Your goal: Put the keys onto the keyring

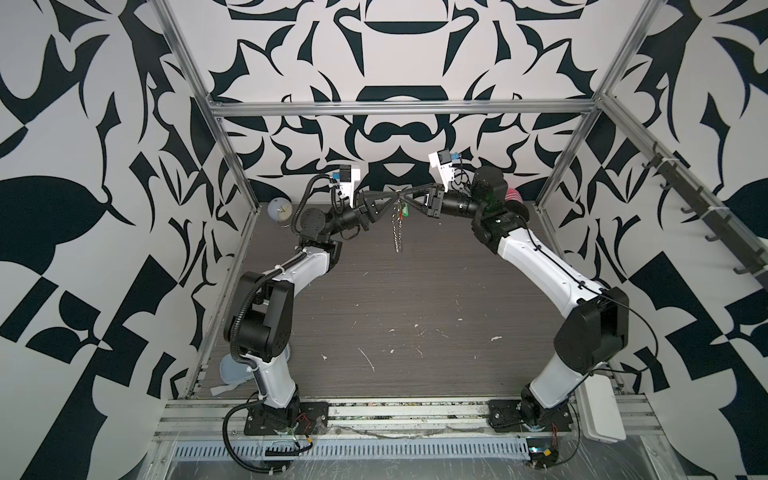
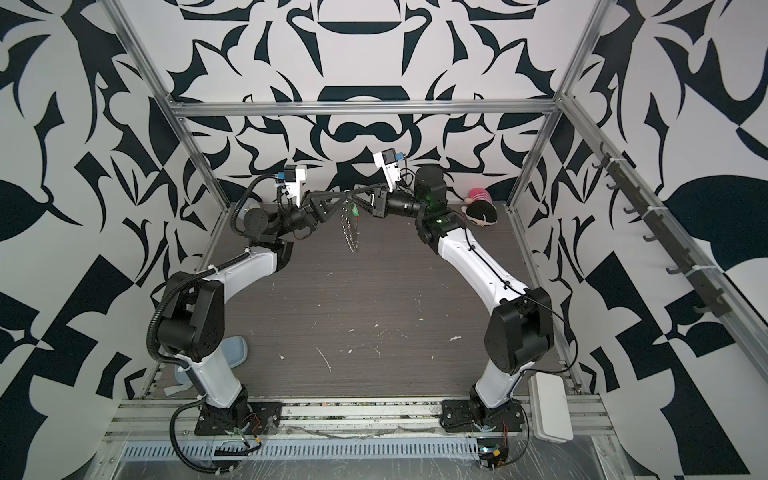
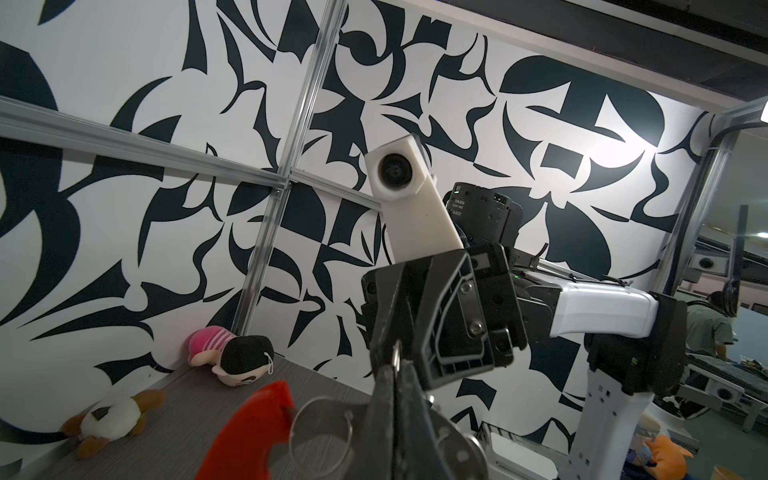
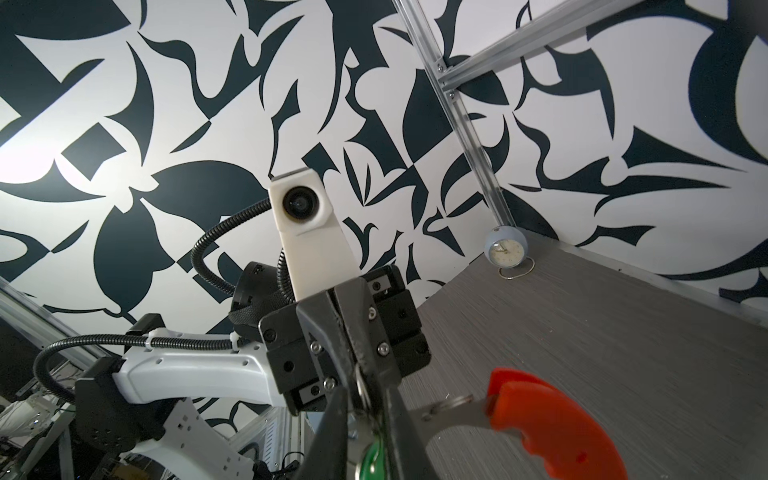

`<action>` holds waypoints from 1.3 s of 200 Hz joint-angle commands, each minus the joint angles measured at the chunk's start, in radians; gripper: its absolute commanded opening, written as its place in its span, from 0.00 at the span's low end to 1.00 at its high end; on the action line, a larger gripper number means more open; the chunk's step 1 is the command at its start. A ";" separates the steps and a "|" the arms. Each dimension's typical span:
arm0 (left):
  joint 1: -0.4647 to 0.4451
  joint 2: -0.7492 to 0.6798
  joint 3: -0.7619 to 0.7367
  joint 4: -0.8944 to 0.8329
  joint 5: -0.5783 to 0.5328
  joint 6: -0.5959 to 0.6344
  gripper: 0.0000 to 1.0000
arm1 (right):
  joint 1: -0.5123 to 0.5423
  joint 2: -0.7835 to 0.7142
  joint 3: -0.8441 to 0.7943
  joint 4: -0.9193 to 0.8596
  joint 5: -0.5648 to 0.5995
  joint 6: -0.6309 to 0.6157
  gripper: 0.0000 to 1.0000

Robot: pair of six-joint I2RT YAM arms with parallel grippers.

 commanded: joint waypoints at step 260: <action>0.066 -0.366 -0.037 -1.493 0.057 1.242 0.25 | 0.080 0.033 0.230 -0.829 0.250 -0.864 0.00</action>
